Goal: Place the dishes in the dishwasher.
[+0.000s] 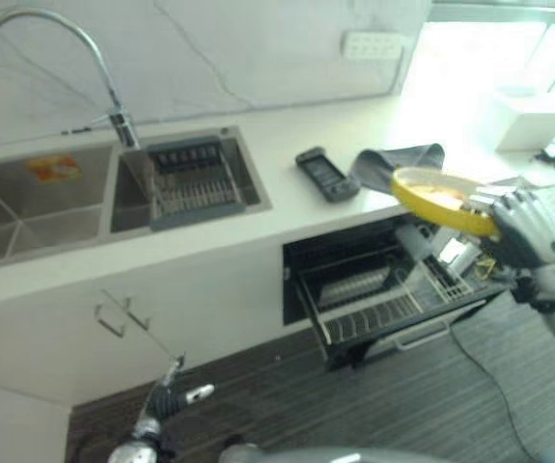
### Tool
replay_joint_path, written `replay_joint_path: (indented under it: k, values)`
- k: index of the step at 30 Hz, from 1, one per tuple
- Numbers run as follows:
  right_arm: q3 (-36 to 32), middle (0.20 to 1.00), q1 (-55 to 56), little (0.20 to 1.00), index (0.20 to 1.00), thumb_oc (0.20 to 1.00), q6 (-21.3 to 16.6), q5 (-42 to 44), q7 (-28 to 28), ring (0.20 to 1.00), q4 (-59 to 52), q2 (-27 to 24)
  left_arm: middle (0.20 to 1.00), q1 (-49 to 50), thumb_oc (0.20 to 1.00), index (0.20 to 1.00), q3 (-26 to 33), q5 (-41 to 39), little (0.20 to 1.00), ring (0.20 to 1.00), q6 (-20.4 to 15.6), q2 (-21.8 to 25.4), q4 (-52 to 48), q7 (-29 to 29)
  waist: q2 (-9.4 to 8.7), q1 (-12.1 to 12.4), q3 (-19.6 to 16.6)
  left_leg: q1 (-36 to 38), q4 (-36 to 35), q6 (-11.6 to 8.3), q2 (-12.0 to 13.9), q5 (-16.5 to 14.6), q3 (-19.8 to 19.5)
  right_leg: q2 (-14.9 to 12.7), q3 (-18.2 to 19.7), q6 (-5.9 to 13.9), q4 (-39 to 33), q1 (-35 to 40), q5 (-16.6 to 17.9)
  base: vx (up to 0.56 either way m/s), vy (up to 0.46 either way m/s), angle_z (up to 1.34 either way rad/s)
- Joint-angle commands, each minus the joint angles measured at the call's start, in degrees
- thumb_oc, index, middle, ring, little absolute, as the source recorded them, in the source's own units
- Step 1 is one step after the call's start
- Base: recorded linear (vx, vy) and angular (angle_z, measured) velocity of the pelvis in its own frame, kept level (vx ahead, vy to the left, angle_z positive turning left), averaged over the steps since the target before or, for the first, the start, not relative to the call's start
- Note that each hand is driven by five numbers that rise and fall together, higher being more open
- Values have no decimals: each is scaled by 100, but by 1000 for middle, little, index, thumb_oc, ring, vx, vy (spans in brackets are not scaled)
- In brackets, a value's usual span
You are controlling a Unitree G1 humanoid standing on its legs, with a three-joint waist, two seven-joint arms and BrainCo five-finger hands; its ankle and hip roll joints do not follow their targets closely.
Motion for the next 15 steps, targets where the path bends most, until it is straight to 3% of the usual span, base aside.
replay_joint_path:
  k: [1,6,15]
  values:
    - [25,200,-598,200,200,200,-291,-115,-391,200,-64,-242,1000,-347,1000,1000,136,-181,1000,1000,-388,81,30,72,-81,247,-46,-206,3,-63,330,223,-350,-598,-55,519,9,280,103,8,-1,15]
    - [692,200,-791,200,200,200,-575,-442,-443,200,578,-142,1000,-517,1000,1000,593,-497,1000,1000,-384,-222,886,123,-135,341,-52,-236,3,-61,311,245,-449,-553,-113,488,9,340,63,3,5,11]
    - [1386,200,-863,200,200,200,-782,-513,-493,200,1583,260,1000,-717,1000,1000,884,-785,1000,1000,-158,-372,1635,118,-208,430,-48,-224,3,-35,258,220,-545,-540,-172,500,9,412,60,14,0,5]
